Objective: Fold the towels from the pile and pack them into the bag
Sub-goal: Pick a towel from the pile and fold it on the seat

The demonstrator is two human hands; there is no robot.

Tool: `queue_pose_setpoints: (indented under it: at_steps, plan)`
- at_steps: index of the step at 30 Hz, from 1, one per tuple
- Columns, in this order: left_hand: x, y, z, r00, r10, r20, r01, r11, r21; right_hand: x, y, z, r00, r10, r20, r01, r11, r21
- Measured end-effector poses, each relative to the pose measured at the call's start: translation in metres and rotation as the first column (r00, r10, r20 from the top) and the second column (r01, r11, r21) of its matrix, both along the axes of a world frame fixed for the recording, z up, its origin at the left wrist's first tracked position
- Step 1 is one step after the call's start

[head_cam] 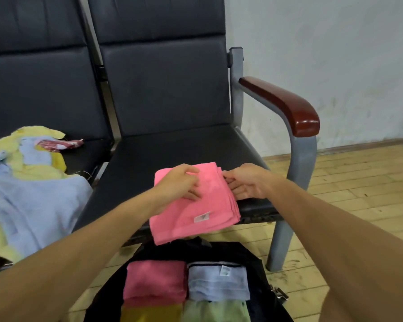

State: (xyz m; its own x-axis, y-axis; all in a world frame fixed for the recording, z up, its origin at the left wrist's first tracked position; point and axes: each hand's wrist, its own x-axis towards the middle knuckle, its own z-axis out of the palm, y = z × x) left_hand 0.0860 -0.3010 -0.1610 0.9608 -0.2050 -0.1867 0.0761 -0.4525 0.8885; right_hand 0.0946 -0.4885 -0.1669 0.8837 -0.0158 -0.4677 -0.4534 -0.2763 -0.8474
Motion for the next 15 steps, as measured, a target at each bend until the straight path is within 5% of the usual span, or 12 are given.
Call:
queue_pose_setpoints:
  at_steps: [2, 5, 9, 15]
  plan:
    - [0.003, 0.032, -0.005, 0.976, -0.028, 0.215, -0.034, 0.960, 0.279, -0.001, -0.001, 0.000, 0.999, 0.023, 0.025, -0.022, 0.999, -0.041]
    - [0.004, 0.077, -0.020, 0.950, -0.039, 0.309, -0.120, 0.869, 0.479, -0.002, 0.001, -0.002, 0.997, 0.038, 0.064, -0.031, 0.994, -0.109]
    - [-0.002, 0.100, -0.039, 0.981, 0.066, 0.183, -0.164, 0.786, 0.596, 0.000, 0.013, -0.004, 0.995, 0.037, 0.088, -0.019, 0.981, -0.195]
    - [-0.014, 0.072, -0.037, 0.982, 0.125, 0.142, -0.178, 0.860, 0.479, 0.004, 0.032, -0.006, 0.990, 0.073, 0.118, -0.036, 0.958, -0.283]
